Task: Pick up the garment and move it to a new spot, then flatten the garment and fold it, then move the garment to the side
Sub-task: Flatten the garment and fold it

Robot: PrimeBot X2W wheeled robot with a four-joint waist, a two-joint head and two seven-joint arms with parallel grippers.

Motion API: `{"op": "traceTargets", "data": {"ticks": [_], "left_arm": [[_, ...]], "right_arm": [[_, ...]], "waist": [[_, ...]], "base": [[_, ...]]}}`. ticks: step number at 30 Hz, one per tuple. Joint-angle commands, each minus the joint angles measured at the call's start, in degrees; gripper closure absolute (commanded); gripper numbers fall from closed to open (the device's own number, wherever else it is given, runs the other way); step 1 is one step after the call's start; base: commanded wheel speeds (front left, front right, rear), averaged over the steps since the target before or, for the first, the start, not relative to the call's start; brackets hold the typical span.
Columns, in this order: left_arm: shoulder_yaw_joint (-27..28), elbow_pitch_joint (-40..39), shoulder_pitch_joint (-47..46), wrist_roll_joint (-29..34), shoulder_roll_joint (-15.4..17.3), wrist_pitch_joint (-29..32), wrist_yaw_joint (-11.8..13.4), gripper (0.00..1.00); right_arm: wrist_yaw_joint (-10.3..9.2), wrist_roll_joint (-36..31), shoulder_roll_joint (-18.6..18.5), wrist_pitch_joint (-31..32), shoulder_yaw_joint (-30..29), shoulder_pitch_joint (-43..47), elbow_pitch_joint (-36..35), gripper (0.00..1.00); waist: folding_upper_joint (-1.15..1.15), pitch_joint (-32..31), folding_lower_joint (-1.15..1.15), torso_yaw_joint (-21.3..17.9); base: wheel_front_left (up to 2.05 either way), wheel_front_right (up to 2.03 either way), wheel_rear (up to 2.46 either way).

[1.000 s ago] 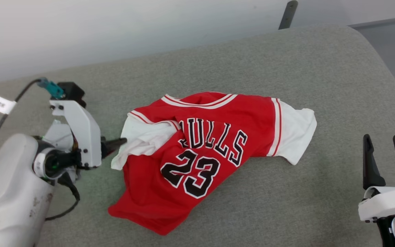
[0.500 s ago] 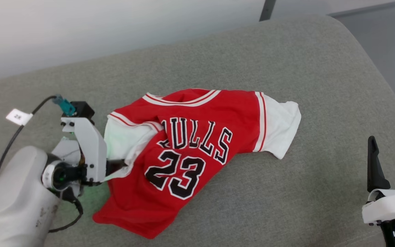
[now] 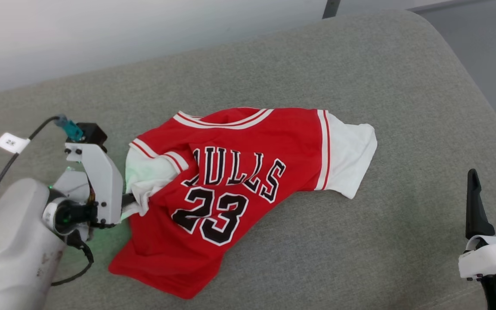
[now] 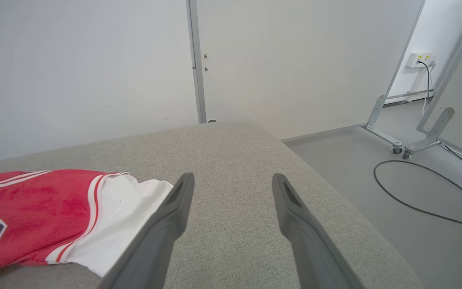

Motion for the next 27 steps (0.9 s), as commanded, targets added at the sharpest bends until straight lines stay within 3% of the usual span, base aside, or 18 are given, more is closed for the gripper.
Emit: {"op": "traceTargets", "data": {"ticks": [1, 9, 21, 27], "left_arm": [[-0.48, 0.57, 0.76, 0.66, 1.3, 0.03, 0.15, 1.0], [0.8, -2.64, 0.96, -0.02, 3.76, -0.99, 0.56, 1.0], [2.67, -9.93, 9.66, -2.76, 6.59, 0.26, 5.62, 1.0], [3.04, -13.56, 15.19, -4.42, 6.15, -0.15, 7.49, 1.0]], "right_arm": [[-0.06, -0.17, 0.11, -0.13, -0.42, -0.32, -0.05, 0.0], [-0.06, -0.49, 0.18, 1.21, -0.69, 1.01, -1.19, 0.0], [-0.06, -1.06, -0.47, 3.08, -0.77, 2.06, -2.19, 0.0], [-0.06, -0.81, -0.8, 3.33, -0.86, 2.67, -2.47, 0.0]], "waist": [[0.0, -0.47, 0.0, 0.69], [0.0, -2.26, 0.0, 3.12], [0.0, -5.13, 0.0, 6.8], [0.0, -6.42, 0.0, 8.06]], "base": [[0.0, 0.0, 0.0], [0.0, 0.0, 0.0], [0.0, 0.0, 0.0], [0.0, 0.0, 0.0]]}}
